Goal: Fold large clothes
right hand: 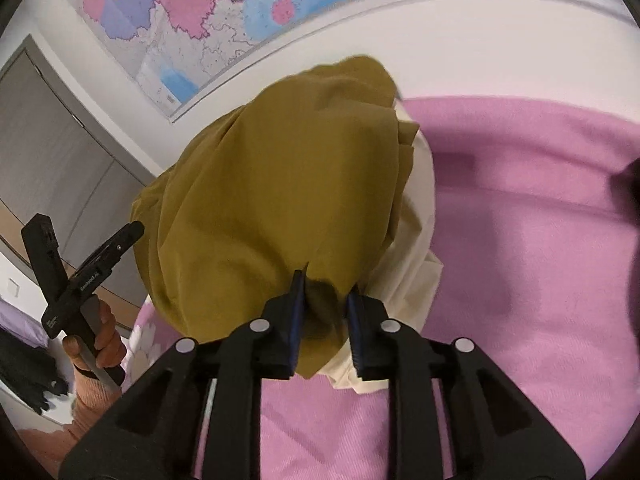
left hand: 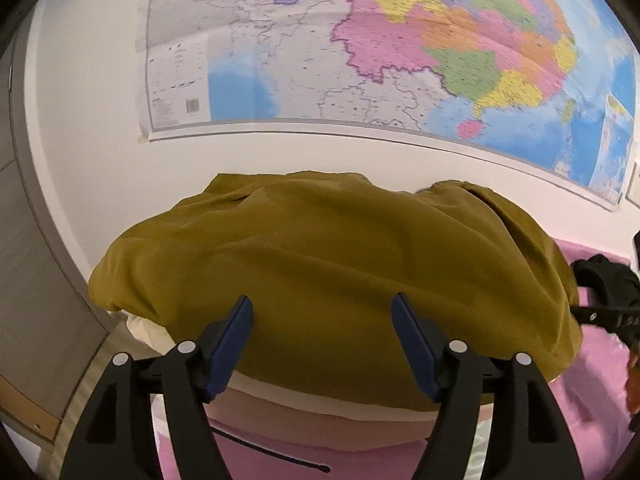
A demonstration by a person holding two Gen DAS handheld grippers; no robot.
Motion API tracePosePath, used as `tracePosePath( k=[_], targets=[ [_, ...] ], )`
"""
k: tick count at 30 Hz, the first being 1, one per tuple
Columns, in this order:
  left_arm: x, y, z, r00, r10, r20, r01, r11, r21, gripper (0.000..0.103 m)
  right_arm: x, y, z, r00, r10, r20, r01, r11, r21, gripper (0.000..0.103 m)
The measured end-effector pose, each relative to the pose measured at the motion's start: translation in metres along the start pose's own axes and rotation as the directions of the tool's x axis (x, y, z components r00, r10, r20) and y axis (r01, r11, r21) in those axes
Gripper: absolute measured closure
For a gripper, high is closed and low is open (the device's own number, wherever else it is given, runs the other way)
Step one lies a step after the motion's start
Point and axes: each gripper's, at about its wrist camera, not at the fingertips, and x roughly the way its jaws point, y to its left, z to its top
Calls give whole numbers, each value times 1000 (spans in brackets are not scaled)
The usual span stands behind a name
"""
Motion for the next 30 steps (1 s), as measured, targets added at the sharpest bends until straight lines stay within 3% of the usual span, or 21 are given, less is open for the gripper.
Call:
tracePosePath(
  k=[3,7,12,15,17,20,22,26,30],
  targets=[
    [-3,-5,-1,1000,-10,0,10,1000,3,31,-20,11,0,998,-27,64,29,999,-40,71],
    [-4,-13,1,1000,-24,-4,24,1000,11,27,-35,35,7,984,-68,166,86,991,-106,70],
    [5,-22,3,999,-30,-22,31,999,22,26,-20,64,24,980,-45,194,81,980,-181,69],
    [17,-24,4,998,-45,-46,45,999,11,23,-5,69,41,982,-10,189,45,982,-183,69],
    [26,-21,5,997,-56,-62,56,998,-7,22,10,66,54,981,-45,186,78,982,-173,69],
    [33,-18,5,995,-65,-76,64,998,-23,21,50,44,64,996,-58,63,64,993,-97,74],
    [34,-20,4,995,-62,-79,61,998,-14,21,70,28,53,999,-54,9,54,996,-64,77],
    [30,-23,3,996,-44,-73,44,999,0,21,61,20,40,999,-39,18,39,998,-44,78],
    [11,-31,2,999,-31,-44,32,999,7,21,23,40,27,995,-46,91,56,992,-115,69]
  ],
)
